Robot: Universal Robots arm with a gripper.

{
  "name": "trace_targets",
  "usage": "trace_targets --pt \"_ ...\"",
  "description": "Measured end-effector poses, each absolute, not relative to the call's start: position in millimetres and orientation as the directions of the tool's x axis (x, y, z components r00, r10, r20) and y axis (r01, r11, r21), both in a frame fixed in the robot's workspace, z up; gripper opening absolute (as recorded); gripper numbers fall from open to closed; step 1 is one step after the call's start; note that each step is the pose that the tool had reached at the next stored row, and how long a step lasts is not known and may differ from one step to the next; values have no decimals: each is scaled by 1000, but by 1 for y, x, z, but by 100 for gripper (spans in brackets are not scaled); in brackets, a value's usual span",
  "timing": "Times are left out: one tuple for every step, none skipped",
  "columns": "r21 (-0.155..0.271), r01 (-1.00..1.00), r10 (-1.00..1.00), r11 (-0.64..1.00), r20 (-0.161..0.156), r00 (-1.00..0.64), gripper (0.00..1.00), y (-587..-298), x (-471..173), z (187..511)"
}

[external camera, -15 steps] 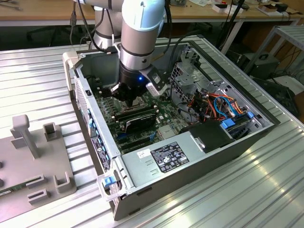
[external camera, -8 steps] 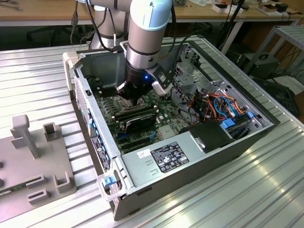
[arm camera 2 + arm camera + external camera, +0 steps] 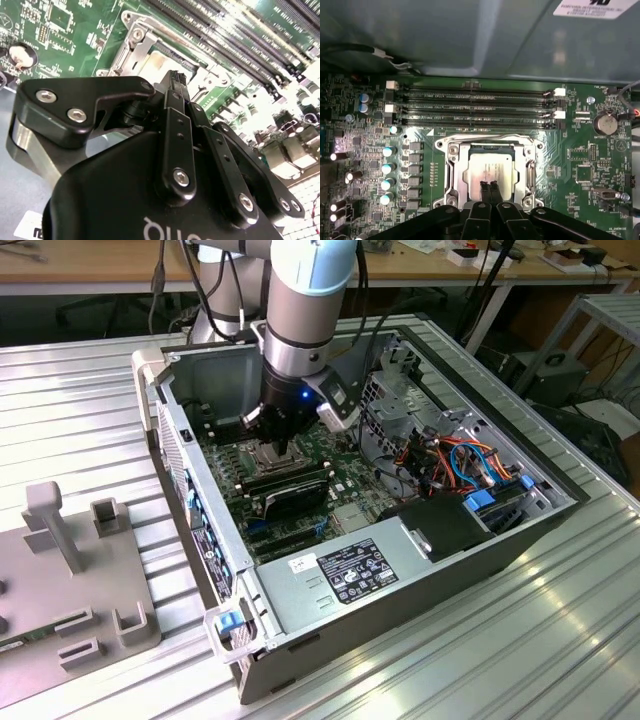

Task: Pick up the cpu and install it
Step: 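Install the second cpu locking lever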

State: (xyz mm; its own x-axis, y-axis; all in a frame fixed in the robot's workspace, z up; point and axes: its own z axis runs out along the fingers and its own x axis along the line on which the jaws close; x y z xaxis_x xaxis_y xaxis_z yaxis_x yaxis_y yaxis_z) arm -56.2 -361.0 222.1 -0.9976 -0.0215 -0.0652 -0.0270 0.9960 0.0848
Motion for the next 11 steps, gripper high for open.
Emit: trace_targets --pt "85 -27 -21 996 -65 -998 11 -359 -56 223" --pt "85 -27 -22 996 -65 -998 11 -357 -56 224" --pt "85 -27 -22 996 -65 -998 11 -357 -56 225" --pt "85 -27 -22 996 -65 -998 11 -356 -56 226" --pt "85 -27 -22 996 -64 -998 11 -356 -55 228" --pt "85 -27 -22 996 -63 -998 11 -356 -55 229" --pt "85 -27 -21 996 -62 -998 11 -356 -55 232" --pt "85 -27 -21 996 -61 -998 11 -356 -55 235" --pt "84 -27 -22 996 -61 -998 11 -356 -55 237" --pt "83 -27 -22 996 -61 -998 11 -356 -55 238" --pt "82 -27 -22 996 -61 -998 11 -356 -55 239"
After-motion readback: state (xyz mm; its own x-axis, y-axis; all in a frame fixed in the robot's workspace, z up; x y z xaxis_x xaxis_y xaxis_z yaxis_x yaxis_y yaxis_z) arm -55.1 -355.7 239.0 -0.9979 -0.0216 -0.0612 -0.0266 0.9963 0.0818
